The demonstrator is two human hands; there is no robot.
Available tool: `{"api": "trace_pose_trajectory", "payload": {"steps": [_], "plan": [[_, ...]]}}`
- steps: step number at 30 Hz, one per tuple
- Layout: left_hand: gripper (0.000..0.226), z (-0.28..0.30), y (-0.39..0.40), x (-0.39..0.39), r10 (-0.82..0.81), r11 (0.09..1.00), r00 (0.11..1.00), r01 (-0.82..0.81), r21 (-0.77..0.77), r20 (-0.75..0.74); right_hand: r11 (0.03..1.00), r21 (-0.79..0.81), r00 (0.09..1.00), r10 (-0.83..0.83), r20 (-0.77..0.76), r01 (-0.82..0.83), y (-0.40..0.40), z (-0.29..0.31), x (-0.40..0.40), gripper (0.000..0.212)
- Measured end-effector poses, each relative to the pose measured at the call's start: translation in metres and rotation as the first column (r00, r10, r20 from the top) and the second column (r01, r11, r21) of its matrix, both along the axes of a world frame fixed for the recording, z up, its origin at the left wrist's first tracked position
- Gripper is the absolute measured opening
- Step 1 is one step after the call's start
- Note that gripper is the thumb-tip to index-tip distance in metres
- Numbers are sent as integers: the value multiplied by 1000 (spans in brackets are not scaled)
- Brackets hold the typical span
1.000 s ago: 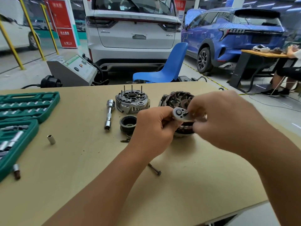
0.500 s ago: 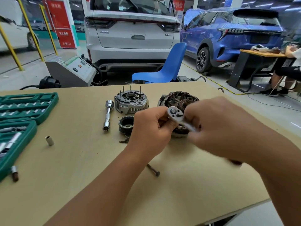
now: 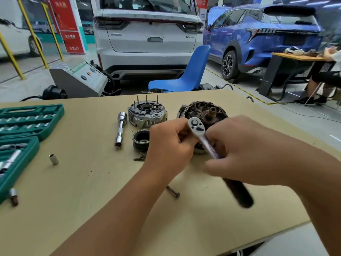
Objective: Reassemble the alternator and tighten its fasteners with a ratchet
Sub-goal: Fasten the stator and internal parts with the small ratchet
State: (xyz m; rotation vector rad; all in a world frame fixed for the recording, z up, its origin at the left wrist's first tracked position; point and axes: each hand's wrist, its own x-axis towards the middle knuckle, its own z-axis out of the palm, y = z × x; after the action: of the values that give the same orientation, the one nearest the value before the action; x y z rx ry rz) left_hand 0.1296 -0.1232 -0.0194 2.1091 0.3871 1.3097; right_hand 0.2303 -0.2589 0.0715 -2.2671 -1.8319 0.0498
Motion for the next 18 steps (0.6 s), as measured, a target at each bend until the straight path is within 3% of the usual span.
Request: {"api": "trace_pose_trajectory", "payload": {"steps": [1, 3, 5, 7, 9, 12, 13, 15, 18], "plan": [[39, 0, 1, -1, -20, 1000, 1000, 20, 11, -13, 998, 40, 999, -40, 32, 39, 2, 0, 4, 21], [18, -2, 6, -2, -63, 998, 997, 64, 29, -45, 965, 204, 961, -204, 189, 165, 6, 1, 12, 23], [8, -2, 5, -2, -67, 997, 997, 68, 21, -41, 963, 221, 949, -207, 237, 154, 8, -5, 9, 12], [7, -2, 2, -2, -66, 997, 997, 67, 25, -37, 996, 84, 997, -25, -73, 31, 6, -15, 4, 11], [12, -2, 1, -3, -54, 998, 998, 55, 13, -40, 997, 56, 921, 68, -383, -50, 1, -16, 10, 10], [30, -6, 9, -9, 107, 994, 988, -104, 30, -114, 962, 271, 895, 130, -427, -10, -3, -8, 35, 22], [33, -7, 12, -10, 154, 988, 973, -147, 54, -171, 926, 375, 841, 173, -512, 37, -3, -6, 43, 24], [32, -10, 12, -10, 174, 985, 951, -165, 57, -257, 823, 539, 636, 322, -701, 177, 1, -10, 56, 23], [21, -12, 8, -7, 194, 981, 942, -193, 33, -275, 733, 604, 350, 503, -791, 313, 16, -30, 63, 26]]}}
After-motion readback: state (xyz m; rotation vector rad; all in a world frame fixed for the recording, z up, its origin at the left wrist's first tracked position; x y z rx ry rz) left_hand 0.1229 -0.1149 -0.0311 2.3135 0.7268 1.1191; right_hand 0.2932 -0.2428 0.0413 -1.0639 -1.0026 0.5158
